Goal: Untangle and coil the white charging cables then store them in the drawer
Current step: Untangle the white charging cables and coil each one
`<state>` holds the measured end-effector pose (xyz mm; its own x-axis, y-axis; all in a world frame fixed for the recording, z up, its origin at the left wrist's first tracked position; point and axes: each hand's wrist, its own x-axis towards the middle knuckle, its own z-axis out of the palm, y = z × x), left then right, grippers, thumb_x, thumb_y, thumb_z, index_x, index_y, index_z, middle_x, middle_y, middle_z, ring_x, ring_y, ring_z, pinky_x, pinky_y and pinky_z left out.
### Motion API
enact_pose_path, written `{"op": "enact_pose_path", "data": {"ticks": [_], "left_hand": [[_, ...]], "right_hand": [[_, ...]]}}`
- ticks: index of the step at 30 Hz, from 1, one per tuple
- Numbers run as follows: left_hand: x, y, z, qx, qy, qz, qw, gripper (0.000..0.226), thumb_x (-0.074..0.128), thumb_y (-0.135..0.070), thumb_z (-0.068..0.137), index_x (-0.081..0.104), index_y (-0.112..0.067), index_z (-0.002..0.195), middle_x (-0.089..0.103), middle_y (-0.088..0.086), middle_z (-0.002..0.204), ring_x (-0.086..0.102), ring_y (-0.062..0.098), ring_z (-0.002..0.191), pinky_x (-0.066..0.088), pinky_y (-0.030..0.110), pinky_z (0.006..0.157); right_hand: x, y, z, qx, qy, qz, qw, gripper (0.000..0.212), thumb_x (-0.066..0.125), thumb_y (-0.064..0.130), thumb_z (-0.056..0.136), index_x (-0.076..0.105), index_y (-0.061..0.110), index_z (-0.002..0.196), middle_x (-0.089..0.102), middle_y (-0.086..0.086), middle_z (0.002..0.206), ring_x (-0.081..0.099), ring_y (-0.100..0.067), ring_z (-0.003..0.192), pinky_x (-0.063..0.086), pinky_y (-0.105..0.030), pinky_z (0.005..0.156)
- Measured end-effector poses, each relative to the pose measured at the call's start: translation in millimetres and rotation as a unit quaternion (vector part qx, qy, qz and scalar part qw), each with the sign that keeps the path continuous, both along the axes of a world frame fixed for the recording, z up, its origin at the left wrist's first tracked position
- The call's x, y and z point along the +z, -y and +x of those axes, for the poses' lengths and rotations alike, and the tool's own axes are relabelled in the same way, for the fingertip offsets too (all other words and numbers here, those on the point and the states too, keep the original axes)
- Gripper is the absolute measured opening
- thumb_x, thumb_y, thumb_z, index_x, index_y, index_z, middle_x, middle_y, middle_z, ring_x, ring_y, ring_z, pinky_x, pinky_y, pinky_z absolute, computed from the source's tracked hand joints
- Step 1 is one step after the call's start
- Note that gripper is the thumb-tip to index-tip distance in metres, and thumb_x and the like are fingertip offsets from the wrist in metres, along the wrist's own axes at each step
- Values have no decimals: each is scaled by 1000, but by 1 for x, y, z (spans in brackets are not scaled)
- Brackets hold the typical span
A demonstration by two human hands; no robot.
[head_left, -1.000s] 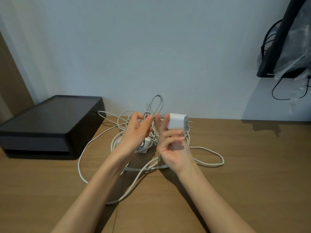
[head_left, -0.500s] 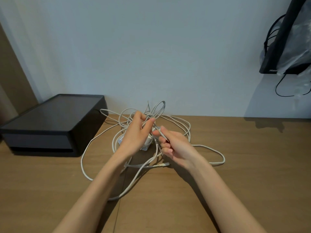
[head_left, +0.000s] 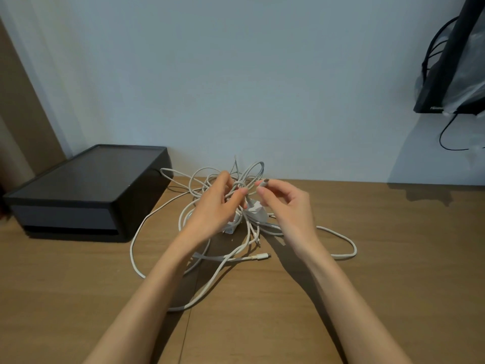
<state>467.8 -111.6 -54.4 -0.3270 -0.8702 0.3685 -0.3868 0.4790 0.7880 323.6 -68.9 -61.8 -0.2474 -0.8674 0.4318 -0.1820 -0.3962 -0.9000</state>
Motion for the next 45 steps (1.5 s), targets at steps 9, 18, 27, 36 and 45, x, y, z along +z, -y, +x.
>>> {"op": "enact_pose_path", "data": {"ticks": [9, 18, 27, 36, 45], "left_hand": [[-3, -10, -13, 2, -102, 27, 994, 20, 54, -25, 94, 40, -16, 105, 67, -1, 73, 59, 12, 51, 47, 21, 49], [-3, -9, -10, -7, -52, 38, 998, 26, 58, -30, 91, 41, -19, 108, 68, 8, 68, 57, 8, 51, 39, 17, 48], [-3, -8, -9, -37, -141, 90, 985, 24, 55, -24, 94, 40, -14, 110, 63, 3, 58, 53, 21, 60, 40, 34, 59], [-5, -13, -15, -23, -112, 60, 992, 21, 50, -19, 96, 38, -13, 112, 64, 0, 67, 52, 1, 49, 36, 12, 49], [-7, -18, -17, -53, -32, -35, 997, 15, 50, -19, 97, 36, -15, 101, 67, -4, 72, 63, 0, 66, 45, 14, 57]], "right_hand": [[-4, 1, 0, -2, -102, -56, 993, 27, 56, 13, 95, 65, 15, 120, 62, 12, 97, 59, 4, 94, 46, -12, 80], [-8, 5, -9, -51, -285, -103, 952, 42, 53, 7, 95, 52, 17, 136, 55, 11, 99, 52, 1, 87, 43, -9, 79], [-6, 3, -9, -58, -269, -130, 952, 18, 58, 13, 93, 67, 14, 109, 65, 3, 100, 61, -9, 92, 53, -30, 78], [-7, 3, -10, -135, -346, -186, 910, 25, 71, 5, 82, 73, 12, 106, 63, -4, 78, 54, -14, 70, 51, -34, 58], [-1, -3, -12, -172, -262, -105, 944, 8, 76, 19, 80, 78, 18, 87, 72, 8, 77, 64, -4, 69, 56, -30, 66]]}}
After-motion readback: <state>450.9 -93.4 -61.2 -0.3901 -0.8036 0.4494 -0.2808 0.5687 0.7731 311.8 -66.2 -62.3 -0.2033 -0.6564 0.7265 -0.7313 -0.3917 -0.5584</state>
